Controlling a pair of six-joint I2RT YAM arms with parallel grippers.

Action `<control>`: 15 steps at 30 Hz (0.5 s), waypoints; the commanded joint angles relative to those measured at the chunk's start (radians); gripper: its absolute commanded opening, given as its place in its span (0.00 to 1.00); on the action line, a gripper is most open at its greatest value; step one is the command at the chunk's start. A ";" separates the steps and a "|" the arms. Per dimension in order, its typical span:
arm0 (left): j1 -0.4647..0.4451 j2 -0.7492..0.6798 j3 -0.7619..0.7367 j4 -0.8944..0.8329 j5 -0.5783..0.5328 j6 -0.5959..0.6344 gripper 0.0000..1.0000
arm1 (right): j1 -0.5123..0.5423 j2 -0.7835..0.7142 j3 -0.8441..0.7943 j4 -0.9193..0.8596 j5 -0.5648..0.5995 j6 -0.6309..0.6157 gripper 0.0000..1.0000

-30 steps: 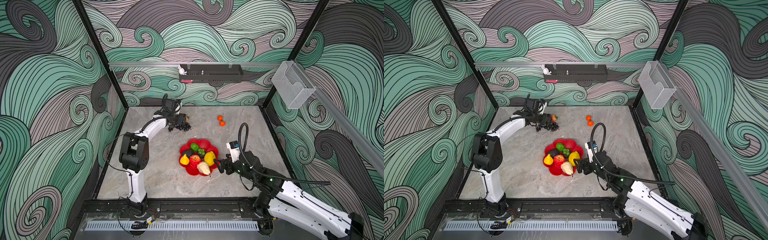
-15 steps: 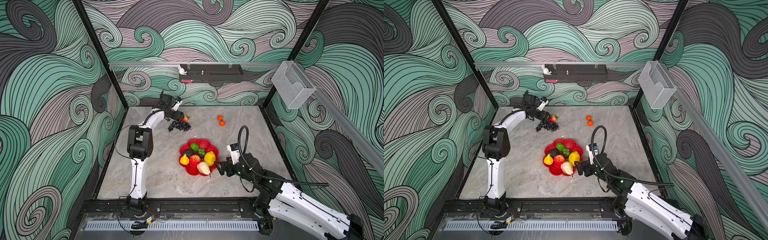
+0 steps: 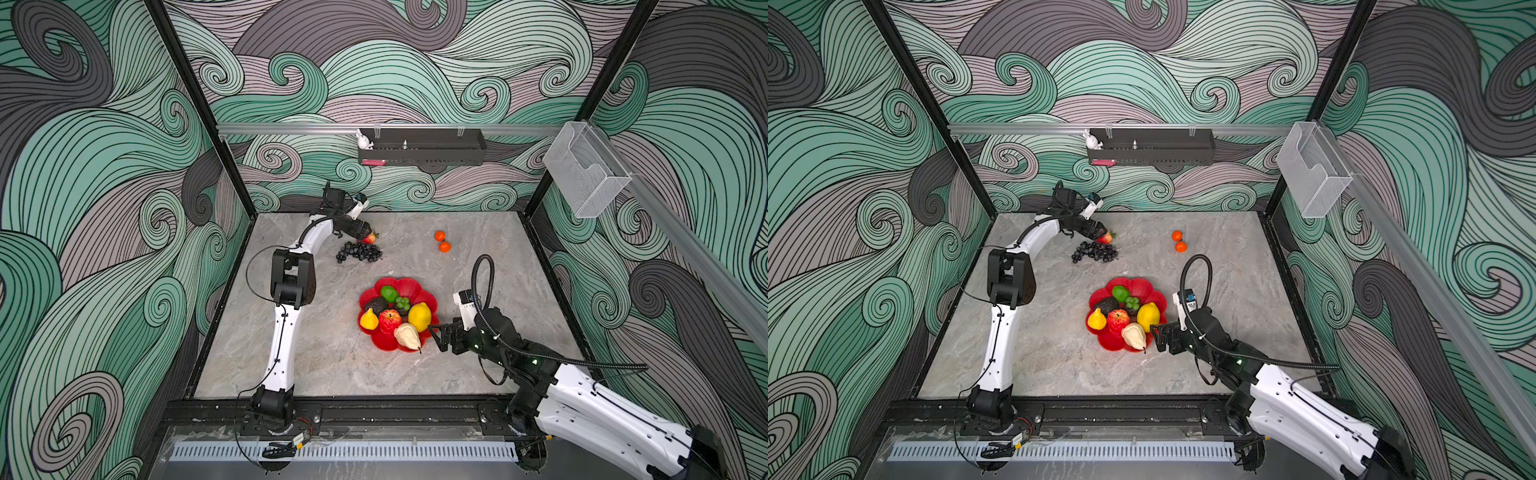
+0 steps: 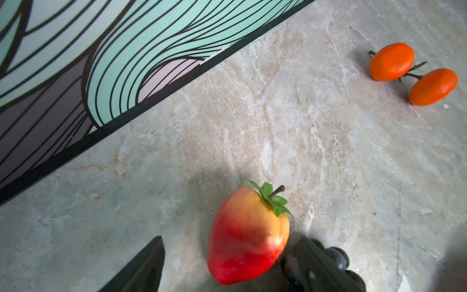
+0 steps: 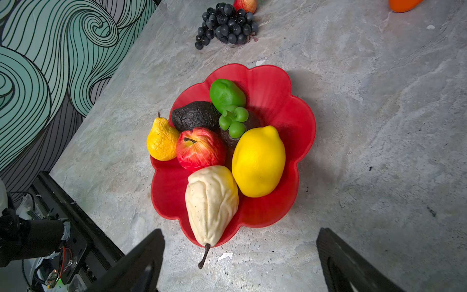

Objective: Place and organize the fake fruits in the fruit bowl
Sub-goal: 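Move the left gripper to the red strawberry by the grapes and grasp it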

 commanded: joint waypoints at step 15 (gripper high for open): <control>-0.066 0.139 0.182 -0.163 -0.066 -0.008 0.82 | -0.014 0.013 -0.023 0.052 -0.036 0.043 0.95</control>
